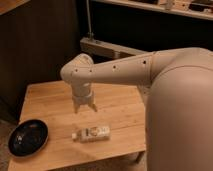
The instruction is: Place the bottle in the ceramic bowl
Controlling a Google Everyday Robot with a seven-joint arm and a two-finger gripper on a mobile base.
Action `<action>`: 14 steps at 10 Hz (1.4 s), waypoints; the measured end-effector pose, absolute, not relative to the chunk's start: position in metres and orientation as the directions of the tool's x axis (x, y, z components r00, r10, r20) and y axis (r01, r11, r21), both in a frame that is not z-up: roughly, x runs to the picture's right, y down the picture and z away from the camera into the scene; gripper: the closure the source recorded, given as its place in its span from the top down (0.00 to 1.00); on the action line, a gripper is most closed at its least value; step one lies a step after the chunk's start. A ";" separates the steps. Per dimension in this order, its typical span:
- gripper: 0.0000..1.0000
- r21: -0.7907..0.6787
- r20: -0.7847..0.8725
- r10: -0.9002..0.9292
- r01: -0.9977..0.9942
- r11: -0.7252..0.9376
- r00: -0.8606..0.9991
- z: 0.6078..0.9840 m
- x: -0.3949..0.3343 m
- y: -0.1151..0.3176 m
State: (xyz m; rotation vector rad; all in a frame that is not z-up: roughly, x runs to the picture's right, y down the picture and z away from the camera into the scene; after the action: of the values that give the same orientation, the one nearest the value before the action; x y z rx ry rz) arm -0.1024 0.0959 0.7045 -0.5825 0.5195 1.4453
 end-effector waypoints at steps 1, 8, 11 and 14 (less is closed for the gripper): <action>0.65 -0.055 -0.650 0.757 -0.998 0.035 0.063 0.704 -0.102 0.096; 0.65 -0.085 -0.616 0.779 -0.993 0.083 0.118 0.702 -0.104 0.088; 0.65 -0.318 -0.412 0.793 -0.886 0.337 0.450 0.684 -0.103 0.071; 0.65 -0.506 -0.144 0.690 -0.652 0.565 0.710 0.665 -0.099 0.060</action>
State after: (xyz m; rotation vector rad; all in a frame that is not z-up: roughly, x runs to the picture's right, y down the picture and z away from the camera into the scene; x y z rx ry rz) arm -0.0990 0.0595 0.6654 -0.5648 -0.0726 0.7896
